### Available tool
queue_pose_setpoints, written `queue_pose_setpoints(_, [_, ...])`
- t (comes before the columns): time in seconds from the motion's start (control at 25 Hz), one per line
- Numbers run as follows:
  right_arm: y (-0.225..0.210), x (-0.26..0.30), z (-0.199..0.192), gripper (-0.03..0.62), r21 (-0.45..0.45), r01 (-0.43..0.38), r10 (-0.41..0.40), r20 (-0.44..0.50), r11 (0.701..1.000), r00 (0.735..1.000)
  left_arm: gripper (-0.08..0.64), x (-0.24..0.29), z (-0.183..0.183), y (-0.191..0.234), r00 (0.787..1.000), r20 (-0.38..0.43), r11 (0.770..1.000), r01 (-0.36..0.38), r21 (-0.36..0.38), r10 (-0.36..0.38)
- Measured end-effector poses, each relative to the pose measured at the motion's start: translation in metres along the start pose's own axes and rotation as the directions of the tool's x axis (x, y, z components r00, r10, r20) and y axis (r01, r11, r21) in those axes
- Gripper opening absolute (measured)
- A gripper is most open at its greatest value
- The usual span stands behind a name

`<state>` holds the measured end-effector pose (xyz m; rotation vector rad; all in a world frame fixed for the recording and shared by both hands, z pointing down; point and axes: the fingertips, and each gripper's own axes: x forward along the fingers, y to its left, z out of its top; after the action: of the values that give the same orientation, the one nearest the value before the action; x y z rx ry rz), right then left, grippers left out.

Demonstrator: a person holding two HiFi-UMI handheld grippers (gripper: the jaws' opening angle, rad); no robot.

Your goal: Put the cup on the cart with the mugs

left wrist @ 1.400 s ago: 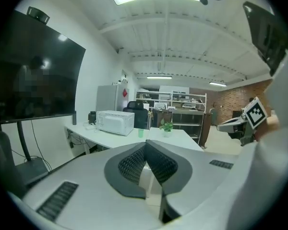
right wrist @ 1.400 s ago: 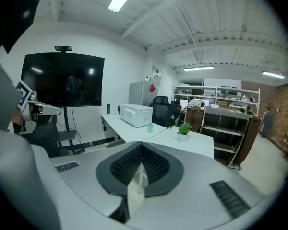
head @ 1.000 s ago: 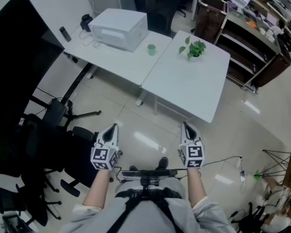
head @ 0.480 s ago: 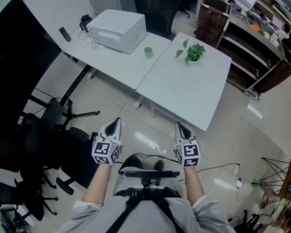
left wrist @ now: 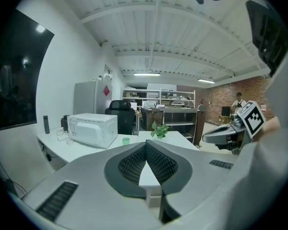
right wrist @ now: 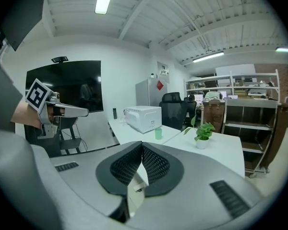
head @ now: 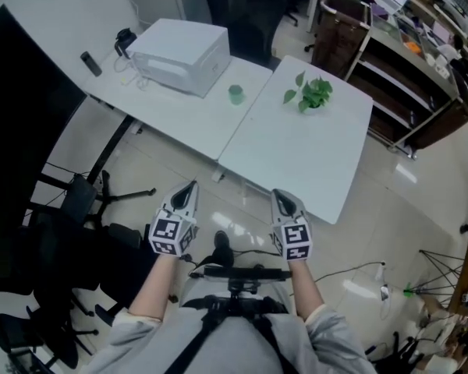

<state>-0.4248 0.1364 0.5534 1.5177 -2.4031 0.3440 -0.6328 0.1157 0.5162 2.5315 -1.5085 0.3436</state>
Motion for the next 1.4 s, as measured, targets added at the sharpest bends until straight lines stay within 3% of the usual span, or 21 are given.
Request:
queue_pose_setpoints(0.12, [0.001,0.041,0.004,0.004,0.011,-0.002,0.002,-0.005,1.000,1.000,0.005,0.022,0.008,0.020,0.999,0.003,0.999,0.044,0.004,-0.044])
queue_pose_setpoints(0.24, [0.004,0.083,0.005,0.132,0.049,-0.017,0.018,-0.025,0.999,1.000,0.005,0.039,0.010,0.037,0.997,-0.009,0.996,0.083,0.019,-0.083])
queue_pose_setpoints(0.4, [0.002,0.133,0.008,0.251,0.085,-0.020,0.023,-0.028,0.996,0.999,0.005,0.058,0.012,0.063,0.994,0.000,0.994,0.109,0.018,-0.109])
queue_pose_setpoints(0.72, [-0.030,0.243,0.023,0.406,0.026,-0.026,0.027,-0.029,0.999,0.999,0.005,0.090,0.015,0.116,0.998,-0.036,0.997,0.053,-0.052,-0.055])
queue_pose_setpoints(1.04, [-0.083,0.363,0.040,0.453,-0.010,-0.069,0.068,-0.042,0.998,0.997,0.005,0.137,0.020,0.134,0.997,-0.066,0.993,-0.057,-0.102,0.051])
queue_pose_setpoints(1.4, [-0.121,0.471,0.024,0.463,-0.046,-0.097,0.092,-0.102,0.994,0.990,0.005,0.182,-0.001,0.137,0.989,-0.110,0.983,-0.110,-0.144,0.094])
